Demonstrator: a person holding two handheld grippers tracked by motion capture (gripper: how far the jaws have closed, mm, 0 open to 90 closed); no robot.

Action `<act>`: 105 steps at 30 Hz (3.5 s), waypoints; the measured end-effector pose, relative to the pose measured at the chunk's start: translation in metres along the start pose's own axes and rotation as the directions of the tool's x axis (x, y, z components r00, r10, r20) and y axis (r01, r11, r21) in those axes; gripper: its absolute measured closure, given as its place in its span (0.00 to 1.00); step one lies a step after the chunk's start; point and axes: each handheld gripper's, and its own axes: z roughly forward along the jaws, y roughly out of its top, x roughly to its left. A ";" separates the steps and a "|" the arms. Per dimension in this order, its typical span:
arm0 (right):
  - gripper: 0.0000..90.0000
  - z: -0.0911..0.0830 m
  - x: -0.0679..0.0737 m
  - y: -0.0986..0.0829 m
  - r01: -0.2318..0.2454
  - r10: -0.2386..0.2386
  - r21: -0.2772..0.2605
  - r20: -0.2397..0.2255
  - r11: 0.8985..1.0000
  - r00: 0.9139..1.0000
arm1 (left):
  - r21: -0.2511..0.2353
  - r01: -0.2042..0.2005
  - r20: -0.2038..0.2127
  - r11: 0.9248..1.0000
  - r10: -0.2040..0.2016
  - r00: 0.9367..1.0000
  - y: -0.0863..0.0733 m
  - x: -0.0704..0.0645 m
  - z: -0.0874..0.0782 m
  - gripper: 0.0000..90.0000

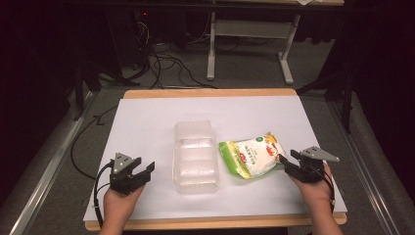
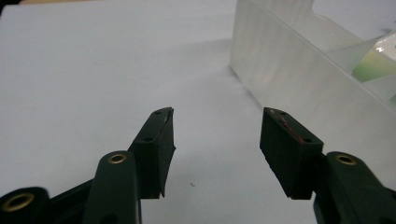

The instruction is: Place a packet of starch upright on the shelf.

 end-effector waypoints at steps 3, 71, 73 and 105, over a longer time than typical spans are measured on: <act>0.55 -0.001 0.002 0.000 0.008 -0.008 -0.004 -0.007 1.000 1.000 | 0.006 -0.025 0.008 1.000 0.025 1.000 0.000 -0.002 0.003 0.51; 0.40 0.014 0.113 0.007 0.299 -0.294 -0.013 -0.235 0.954 0.926 | 0.057 -0.155 0.091 0.986 0.150 0.984 -0.006 -0.017 0.011 0.42; 0.39 0.020 0.120 0.006 0.320 -0.310 0.002 -0.234 0.947 0.921 | 0.058 -0.157 0.092 0.986 0.151 0.984 -0.006 -0.017 0.011 0.42; 0.45 0.061 0.136 -0.004 0.432 -0.412 0.120 -0.158 0.894 0.897 | 0.067 -0.175 0.095 0.982 0.168 0.981 -0.007 -0.019 0.011 0.42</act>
